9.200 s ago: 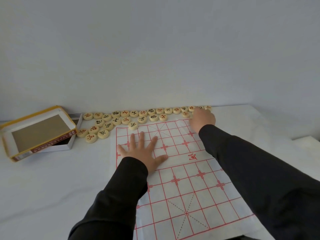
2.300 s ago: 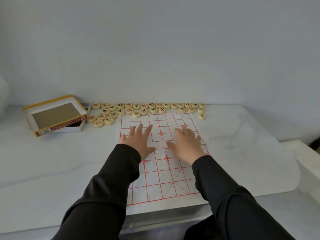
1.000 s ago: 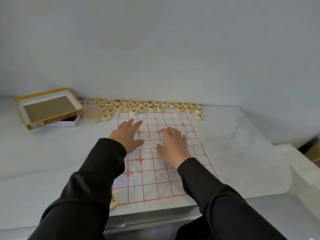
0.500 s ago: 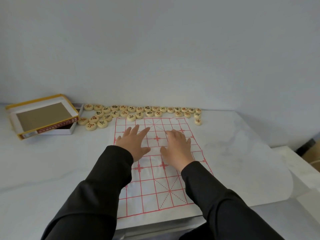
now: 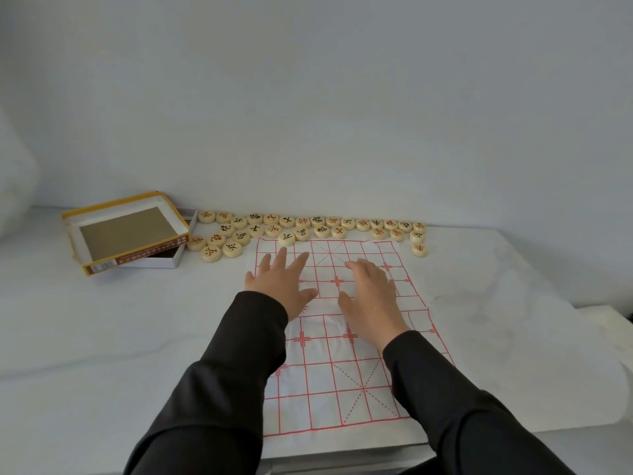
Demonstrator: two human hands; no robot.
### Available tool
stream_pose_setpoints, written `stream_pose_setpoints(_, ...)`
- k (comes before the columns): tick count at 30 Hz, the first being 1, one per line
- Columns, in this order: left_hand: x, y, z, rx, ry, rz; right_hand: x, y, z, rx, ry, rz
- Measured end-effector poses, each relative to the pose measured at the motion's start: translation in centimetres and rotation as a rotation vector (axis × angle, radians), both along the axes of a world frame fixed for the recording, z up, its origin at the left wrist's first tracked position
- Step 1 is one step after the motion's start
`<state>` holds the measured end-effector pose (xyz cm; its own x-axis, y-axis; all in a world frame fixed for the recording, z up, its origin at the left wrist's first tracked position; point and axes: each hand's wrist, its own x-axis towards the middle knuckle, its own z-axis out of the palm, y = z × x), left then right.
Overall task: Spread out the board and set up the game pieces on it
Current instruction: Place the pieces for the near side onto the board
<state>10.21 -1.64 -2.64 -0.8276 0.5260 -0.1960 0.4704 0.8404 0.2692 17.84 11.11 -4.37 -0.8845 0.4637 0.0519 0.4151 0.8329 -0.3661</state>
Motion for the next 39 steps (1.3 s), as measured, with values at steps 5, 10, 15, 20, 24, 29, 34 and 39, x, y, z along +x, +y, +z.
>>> stream_pose_setpoints(5,-0.4,-0.7,0.2,0.008,0.003,0.003,-0.1,0.3,0.5,0.011,0.048,0.011)
stream_pose_setpoints(10,-1.9,-2.2,0.4,0.007,0.017,0.069,-1.5,0.6,2.9,-0.262,0.155,0.087)
stream_pose_setpoints(15,-3.1,-3.5,0.4,0.003,-0.029,0.107,-5.5,1.6,4.2,-0.3,0.028,0.15)
stream_pose_setpoints(20,-3.2,-3.3,0.4,-0.04,-0.088,0.095,-10.7,1.3,3.0,-0.182,-0.111,0.312)
stream_pose_setpoints(24,-3.4,-3.7,0.3,-0.076,-0.134,0.103,-13.9,1.8,2.4,-0.038,-0.066,0.321)
stream_pose_setpoints(29,-2.5,-2.4,0.4,-0.085,-0.145,0.035,-16.5,2.2,1.5,0.092,-0.122,0.276)
stream_pose_setpoints(34,-2.4,-2.0,0.3,-0.11,-0.159,0.037,-17.3,2.1,0.9,0.141,-0.127,0.252)
stream_pose_setpoints(39,-2.2,-2.4,0.6,-0.092,-0.142,0.016,-16.3,1.4,1.7,0.133,-0.071,0.244)
